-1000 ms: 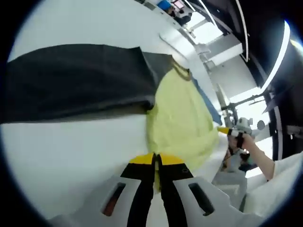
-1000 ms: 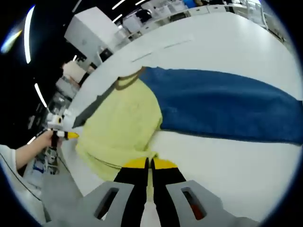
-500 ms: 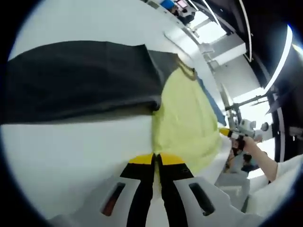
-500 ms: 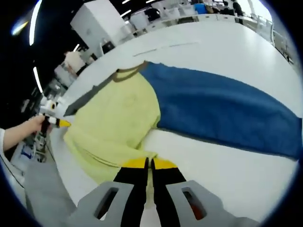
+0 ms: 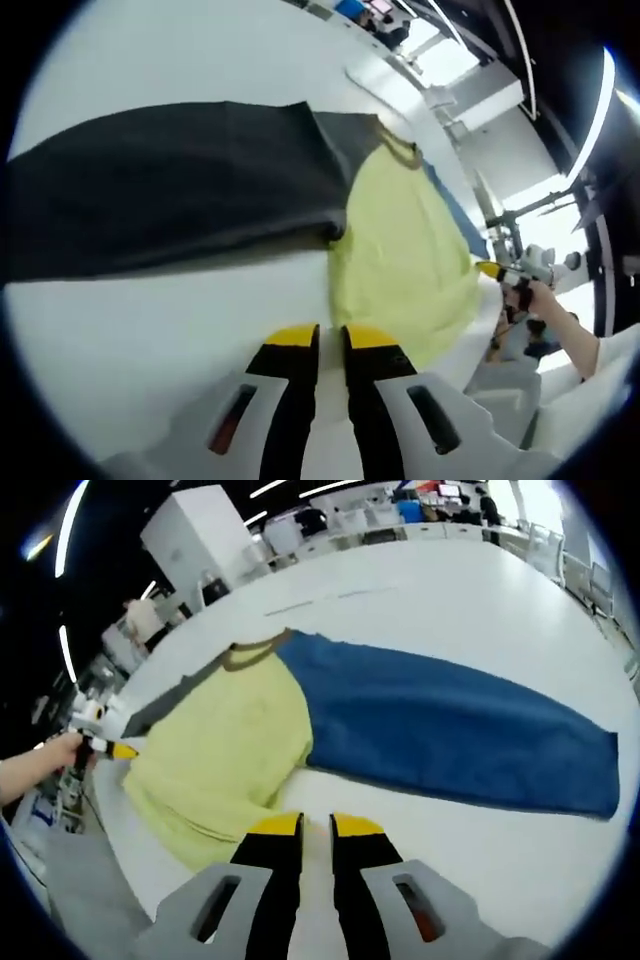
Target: Fold the garment on the visible template until the final outline fits inside the template.
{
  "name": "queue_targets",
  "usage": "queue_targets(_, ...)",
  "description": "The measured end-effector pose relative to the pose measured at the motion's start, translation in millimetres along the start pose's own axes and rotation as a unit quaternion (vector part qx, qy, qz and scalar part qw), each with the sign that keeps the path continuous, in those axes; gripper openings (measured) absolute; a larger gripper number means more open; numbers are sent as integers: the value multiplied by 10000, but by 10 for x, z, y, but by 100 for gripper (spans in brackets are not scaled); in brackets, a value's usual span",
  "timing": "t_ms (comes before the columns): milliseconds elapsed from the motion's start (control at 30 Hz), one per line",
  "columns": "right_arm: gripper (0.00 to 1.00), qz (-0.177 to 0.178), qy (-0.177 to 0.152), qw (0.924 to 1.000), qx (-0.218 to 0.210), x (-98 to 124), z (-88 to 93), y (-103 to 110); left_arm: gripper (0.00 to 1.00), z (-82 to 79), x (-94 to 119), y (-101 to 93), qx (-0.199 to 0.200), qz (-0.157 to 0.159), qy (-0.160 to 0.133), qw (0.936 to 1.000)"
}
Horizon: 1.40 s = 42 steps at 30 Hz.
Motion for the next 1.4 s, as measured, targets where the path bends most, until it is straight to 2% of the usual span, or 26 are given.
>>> queue_targets(133, 12, 70, -107, 9999, -39, 64, -22, -22, 9, -31, 55, -7, -12, -34, -99, 9999)
queue_targets(300, 12, 229, -407, 9988, -140, 157, -79, -64, 13, -73, 146, 1, -115, -165, -230, 9995)
queue_targets(400, 12, 263, -456, 9986, -87, 225, -95, -20, 16, -91, 193, -7, -214, -251, -327, 9989)
queue_targets(500, 13, 252, -515, 9983, -47, 255, -103, -5, 19, -97, 244, -49, -542, -290, -342, 9975)
queue_targets(700, 15, 237, -468, 9982, 303, 311, -99, 8, 23, -45, 301, -154, -1166, -346, -275, 9922)
queue_targets(800, 17, 138, -463, 9972, 564, 330, -101, 42, 23, -13, 320, -198, -1376, -358, -271, 9895)
queue_targets(967, 18, 76, -483, 9967, 642, 347, -104, 64, 24, 27, 325, -238, -1692, -377, -213, 9846)
queue_targets(1167, 19, 111, -435, 9961, 763, 365, -80, 73, 25, 57, 332, -240, -1759, -416, -302, 9831)
queue_targets(1400, 28, 4, -560, 9959, 709, 429, -74, 154, 35, 100, 406, -289, -1846, -437, -423, 9809)
Point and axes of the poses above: the point that each gripper's makers call its tool centre point, and the gripper's own axes: x roughly backward along the fingers, y roughly to its left, z roughly out of its underside, the point moved 10 cm from there along x, roughly backward along the fingers, and after that the axes turned 10 degrees about -y, right-handed, at the moved point
